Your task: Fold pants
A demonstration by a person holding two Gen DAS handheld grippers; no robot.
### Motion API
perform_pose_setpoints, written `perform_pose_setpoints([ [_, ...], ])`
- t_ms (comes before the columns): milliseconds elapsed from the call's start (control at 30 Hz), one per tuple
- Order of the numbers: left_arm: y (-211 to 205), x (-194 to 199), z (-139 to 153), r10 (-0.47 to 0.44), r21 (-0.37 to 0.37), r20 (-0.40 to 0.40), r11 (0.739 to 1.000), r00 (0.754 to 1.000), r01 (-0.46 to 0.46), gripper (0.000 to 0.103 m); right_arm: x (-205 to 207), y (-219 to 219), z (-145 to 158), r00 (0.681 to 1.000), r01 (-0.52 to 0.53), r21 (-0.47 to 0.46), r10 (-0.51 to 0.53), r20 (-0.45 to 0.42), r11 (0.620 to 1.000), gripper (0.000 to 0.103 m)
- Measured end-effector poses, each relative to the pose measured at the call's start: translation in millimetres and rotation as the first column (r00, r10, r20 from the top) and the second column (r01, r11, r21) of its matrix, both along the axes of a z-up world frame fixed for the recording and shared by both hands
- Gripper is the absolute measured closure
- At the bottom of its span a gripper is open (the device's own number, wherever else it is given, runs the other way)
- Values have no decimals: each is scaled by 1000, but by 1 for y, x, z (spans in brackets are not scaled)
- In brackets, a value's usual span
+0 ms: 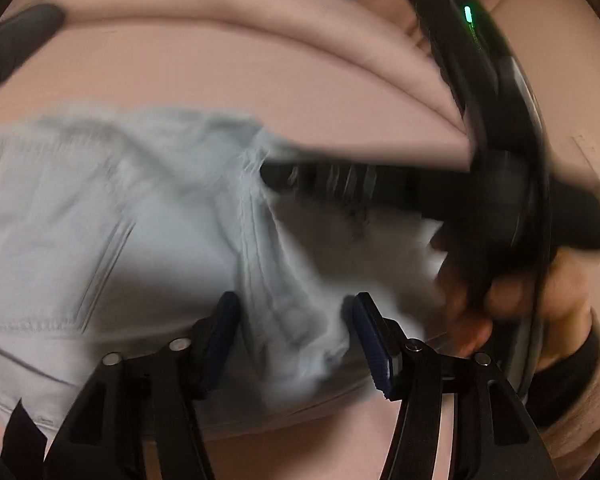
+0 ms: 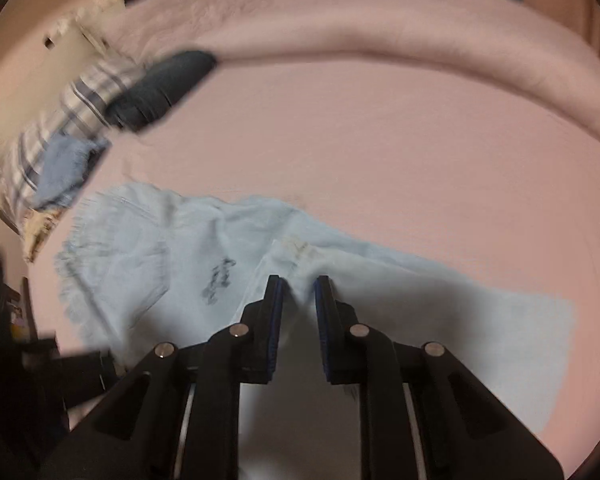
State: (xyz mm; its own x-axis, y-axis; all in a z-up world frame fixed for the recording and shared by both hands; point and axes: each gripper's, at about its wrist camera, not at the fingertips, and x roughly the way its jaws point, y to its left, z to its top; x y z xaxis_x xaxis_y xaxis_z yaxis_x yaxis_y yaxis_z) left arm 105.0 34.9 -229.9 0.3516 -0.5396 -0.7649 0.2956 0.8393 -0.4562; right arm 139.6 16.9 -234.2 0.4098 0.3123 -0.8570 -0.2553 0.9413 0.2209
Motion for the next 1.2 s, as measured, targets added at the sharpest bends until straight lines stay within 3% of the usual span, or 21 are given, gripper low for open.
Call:
perform_pose_setpoints([
  [100,24,-7,0,-4,-45,-21,999,1000,3,47,20,0,-17,998,30,31,-28,-62,999,88],
  [233,35,-16,10,17,-69,-28,997,999,-19,47,26,-23,9,994,110,139,-108,-21,984,82],
  [333,68,-25,12,39,-191,-74,980,997,-52,47,4,-36,42,993,105,214,-113,25,971,81],
  [433,94,-24,3,55,-310,-153,945,987,-100,47,-33,-28,55,997,46,115,-53,64,992,77],
  [533,132,-25,-6,101,-391,-218,902,971,-181,47,-85,-12,58,989,-93,58,86,119,994,70],
  [600,144,-26,-8,134,-389,-220,896,966,-213,47,-114,-1,53,976,-177,43,170,133,983,63],
  [733,157,-41,-3,149,-390,-229,891,962,-231,47,-136,41,32,953,-256,-51,261,152,965,64],
  [833,169,-50,1,148,-372,-222,901,964,-224,47,-134,65,16,939,-282,-198,312,142,939,96],
  [867,170,-45,5,149,-369,-219,902,964,-223,47,-131,67,9,942,-272,-241,309,129,932,97],
  [933,168,-42,9,151,-359,-206,907,967,-218,47,-128,72,8,943,-271,-199,301,140,942,97],
  [1033,127,-26,11,146,-343,-211,915,966,-213,47,-132,68,11,935,-289,-118,306,177,950,94],
  [1133,101,-18,16,109,-335,-204,926,973,-174,47,-123,55,-9,957,-278,-53,281,75,959,89],
  [1200,86,-13,21,78,-335,-187,932,979,-138,47,-122,42,2,967,-254,71,252,33,965,63],
])
